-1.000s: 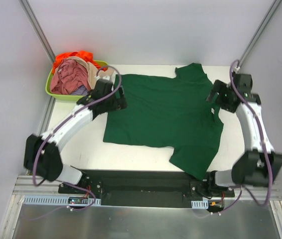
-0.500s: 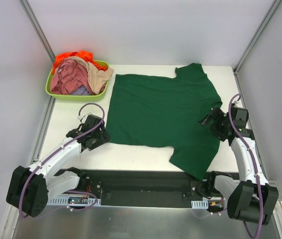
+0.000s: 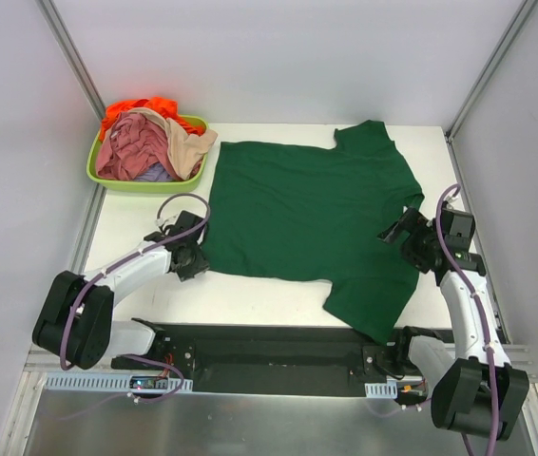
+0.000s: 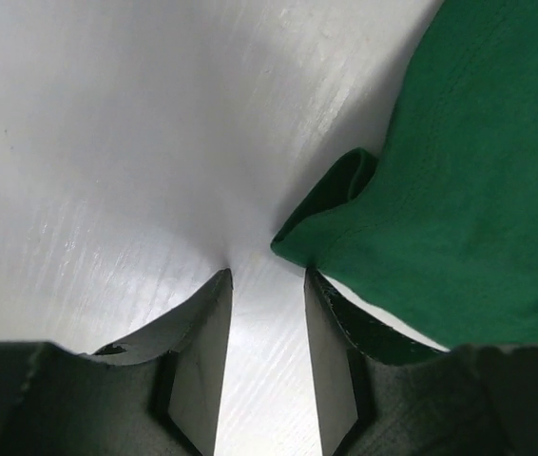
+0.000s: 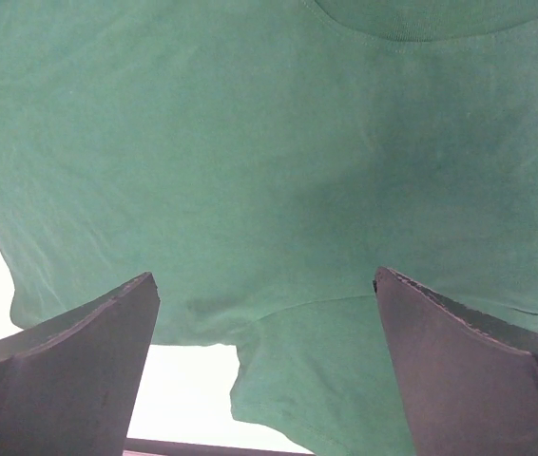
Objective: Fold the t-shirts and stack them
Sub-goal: Grap the side of the flattened tshirt closest away from the robot with both arms
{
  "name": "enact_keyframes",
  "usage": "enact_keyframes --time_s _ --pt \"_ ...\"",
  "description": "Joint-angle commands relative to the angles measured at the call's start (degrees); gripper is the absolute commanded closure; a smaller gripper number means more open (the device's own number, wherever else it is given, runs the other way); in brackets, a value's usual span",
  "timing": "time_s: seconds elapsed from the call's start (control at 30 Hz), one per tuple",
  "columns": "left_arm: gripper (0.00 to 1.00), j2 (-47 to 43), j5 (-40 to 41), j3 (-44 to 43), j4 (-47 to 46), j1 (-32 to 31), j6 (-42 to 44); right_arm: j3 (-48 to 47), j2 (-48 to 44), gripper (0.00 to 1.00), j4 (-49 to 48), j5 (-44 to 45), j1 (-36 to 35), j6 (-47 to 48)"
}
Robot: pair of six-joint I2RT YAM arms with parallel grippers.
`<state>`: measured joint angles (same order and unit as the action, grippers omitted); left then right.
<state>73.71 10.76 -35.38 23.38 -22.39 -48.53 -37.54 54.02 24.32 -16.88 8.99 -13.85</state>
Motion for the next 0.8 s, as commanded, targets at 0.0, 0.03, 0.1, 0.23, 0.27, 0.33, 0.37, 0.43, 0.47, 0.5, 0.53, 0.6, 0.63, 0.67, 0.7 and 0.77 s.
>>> enact_keyframes --time_s 0.0,0.03,0.1,0.23,0.27,0.33,0.37,0.43,0.47,0.5,0.53,0.6,0.63,0.67,0.7,0.77 --pt "0.65 1.61 -1.53 -1.63 -0.7 0.51 -0.33 -0.08 -2.08 0.01 1.17 1.94 0.41 1.71" --pt "0.64 1.61 -1.97 -1.63 -0.7 0.51 0.01 -0.08 -2.34 0.01 1.61 2.55 0.41 2.15" --pt "0.64 0.91 -2.68 -1.36 -1.31 0.51 0.02 -0.51 -2.34 0.01 2.57 3.96 0.5 2.68" --pt "0.62 -0.85 -4.26 -1.45 -2.54 0.51 0.81 -0.78 -2.08 0.01 3.28 5.11 0.41 3.3" --pt "0.62 -1.55 -3.91 -1.54 -2.72 0.51 0.63 -0.96 -1.82 0.01 3.37 5.02 0.41 3.56" --pt "0.61 -2.6 -3.3 -1.45 -3.33 0.51 0.81 -1.04 -1.38 0.01 3.63 5.02 0.41 3.91" --pt "0.6 -2.96 -2.95 -1.45 -3.42 0.51 0.81 -1.13 -1.2 0.01 3.72 4.93 0.41 4.0" --pt "0.58 -2.96 -1.46 -1.19 -3.43 0.51 0.63 -1.13 -0.76 0.01 3.72 4.93 0.41 4.18" --pt "0.57 -2.61 -0.67 -1.1 -3.51 0.59 0.37 -1.13 -0.5 0.01 3.81 4.93 0.41 4.27" --pt "0.56 -1.74 -0.31 -1.27 -3.43 0.68 0.37 -1.13 -0.41 0.01 3.81 4.93 0.41 4.35" --pt "0.56 -0.86 -0.48 -1.54 -3.51 0.86 0.28 -1.22 -0.32 0.01 3.9 4.93 0.41 4.44" --pt "0.57 1.25 -0.92 -2.15 -3.42 1.12 0.19 -1.22 -0.14 0.01 3.81 4.84 0.41 4.62" --pt "0.59 2.22 -0.66 -2.41 -3.42 1.21 -0.07 -1.22 0.03 0.01 3.81 4.93 0.41 4.7" --pt "0.59 3.18 -0.05 -2.5 -3.34 1.21 -0.77 -1.05 0.12 0.01 3.81 5.11 0.5 4.79" --pt "0.59 4.06 0.57 -2.51 -3.42 1.21 -1.21 -1.04 0.03 0.01 3.81 5.19 0.5 4.79" --pt "0.59 6.34 1.54 -3.03 -3.34 1.3 -1.39 -0.96 0.3 0.01 3.9 5.2 0.5 4.88"
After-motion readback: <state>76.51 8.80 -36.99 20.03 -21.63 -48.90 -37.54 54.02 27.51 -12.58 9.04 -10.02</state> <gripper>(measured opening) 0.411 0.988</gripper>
